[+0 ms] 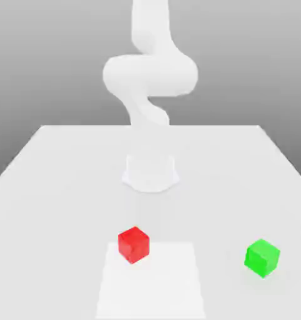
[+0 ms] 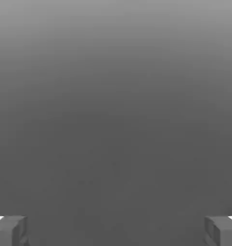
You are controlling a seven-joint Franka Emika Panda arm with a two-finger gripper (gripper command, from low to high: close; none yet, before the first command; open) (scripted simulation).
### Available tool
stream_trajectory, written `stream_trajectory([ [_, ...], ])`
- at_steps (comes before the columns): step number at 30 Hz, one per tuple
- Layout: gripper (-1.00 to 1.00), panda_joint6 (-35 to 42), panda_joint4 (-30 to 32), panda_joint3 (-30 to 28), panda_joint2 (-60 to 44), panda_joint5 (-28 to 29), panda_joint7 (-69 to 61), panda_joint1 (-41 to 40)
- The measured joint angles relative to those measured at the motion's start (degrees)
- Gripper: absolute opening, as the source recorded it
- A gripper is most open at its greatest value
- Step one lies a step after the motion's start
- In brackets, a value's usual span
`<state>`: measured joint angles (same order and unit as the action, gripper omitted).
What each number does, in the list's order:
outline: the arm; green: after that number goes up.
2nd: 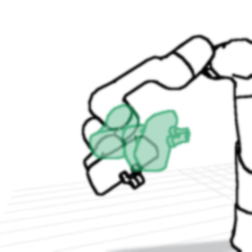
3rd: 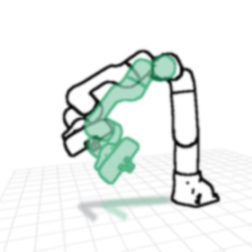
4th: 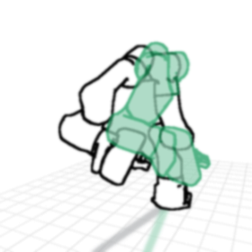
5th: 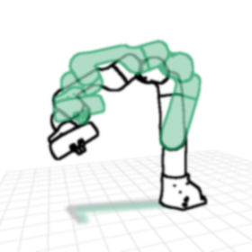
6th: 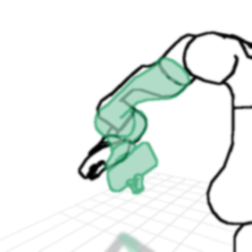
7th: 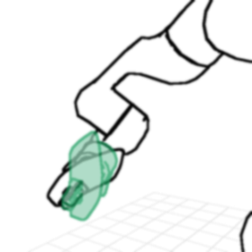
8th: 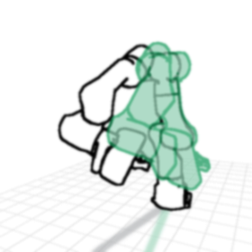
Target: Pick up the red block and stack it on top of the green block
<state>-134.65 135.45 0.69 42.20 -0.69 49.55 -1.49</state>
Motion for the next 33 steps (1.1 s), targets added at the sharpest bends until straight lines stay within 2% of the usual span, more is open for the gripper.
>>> stream_trajectory([
  [12, 0.0, -16.45, 20.82, 4.86, -21.54, -2.33, 23.1, -7.8],
  [17, 0.0, -25.75, 29.84, 6.55, -34.1, -1.54, 35.39, -11.01],
  [21, 0.0, -34.74, 30.58, 5.23, -45.4, 2.57, 40.98, -11.51],
  [24, 0.0, -40.2, 29.79, 1.92, -51.82, 5.22, 43.1, -8.72],
  [25, -1.0, -41.11, 29.64, 1.34, -52.88, 5.5, 43.32, -8.2],
  [31, -1.0, -41.68, 29.57, 1.09, -53.41, 5.81, 43.59, -7.99],
  [33, -1.0, -39.8, 29.89, 2.15, -51.23, 5.18, 43.13, -8.89],
])
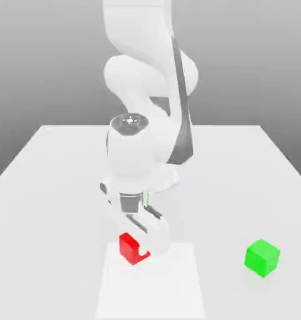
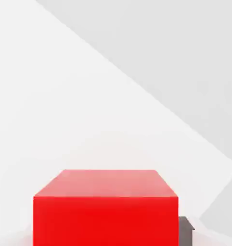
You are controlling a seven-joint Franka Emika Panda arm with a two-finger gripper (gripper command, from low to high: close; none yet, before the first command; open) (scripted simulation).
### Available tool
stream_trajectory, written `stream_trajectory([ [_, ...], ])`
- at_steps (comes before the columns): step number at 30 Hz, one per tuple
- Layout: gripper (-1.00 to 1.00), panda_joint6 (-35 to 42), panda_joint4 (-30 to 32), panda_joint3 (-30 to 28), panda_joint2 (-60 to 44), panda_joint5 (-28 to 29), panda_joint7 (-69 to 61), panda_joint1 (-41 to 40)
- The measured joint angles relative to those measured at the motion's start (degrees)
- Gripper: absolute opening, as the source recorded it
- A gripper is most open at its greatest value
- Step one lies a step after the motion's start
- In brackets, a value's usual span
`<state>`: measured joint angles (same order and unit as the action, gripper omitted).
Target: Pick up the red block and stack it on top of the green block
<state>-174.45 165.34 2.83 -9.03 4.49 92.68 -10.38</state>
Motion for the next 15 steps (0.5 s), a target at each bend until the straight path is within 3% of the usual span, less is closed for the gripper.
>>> stream_trajectory([
  [7, -1.0, 11.65, 1.55, 1.51, 13.22, -5.32, -4.27, 0.93],
  [15, -1.0, 18.76, -7.48, 9.37, 11.28, -4.96, -15.94, 16.08],
])
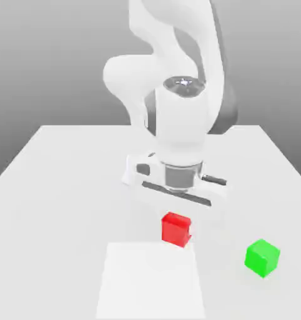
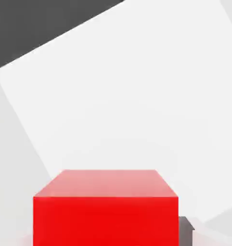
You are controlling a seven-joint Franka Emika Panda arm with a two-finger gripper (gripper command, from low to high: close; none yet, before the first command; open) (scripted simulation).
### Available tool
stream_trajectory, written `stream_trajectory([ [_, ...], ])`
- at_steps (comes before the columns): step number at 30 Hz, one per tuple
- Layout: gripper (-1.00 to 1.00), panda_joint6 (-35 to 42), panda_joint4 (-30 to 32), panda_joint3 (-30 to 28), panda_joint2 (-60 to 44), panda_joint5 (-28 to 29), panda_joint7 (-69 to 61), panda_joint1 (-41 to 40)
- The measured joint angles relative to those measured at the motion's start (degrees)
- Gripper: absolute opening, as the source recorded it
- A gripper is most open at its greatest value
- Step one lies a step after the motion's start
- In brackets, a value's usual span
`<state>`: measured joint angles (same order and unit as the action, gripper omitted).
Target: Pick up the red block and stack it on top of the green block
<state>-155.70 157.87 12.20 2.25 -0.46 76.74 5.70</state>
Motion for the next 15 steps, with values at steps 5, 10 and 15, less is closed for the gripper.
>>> stream_trajectory([
  [5, -1.0, 4.0, -6.3, 4.85, -2.35, 0.68, -7.65, 9.28],
  [10, -1.0, -2.19, -8.29, 3.03, -10.9, 6.6, -5.42, 12.14],
  [15, 1.0, -5.0, -8.53, 2.0, -14.12, 9.23, -3.6, 12.61],
])
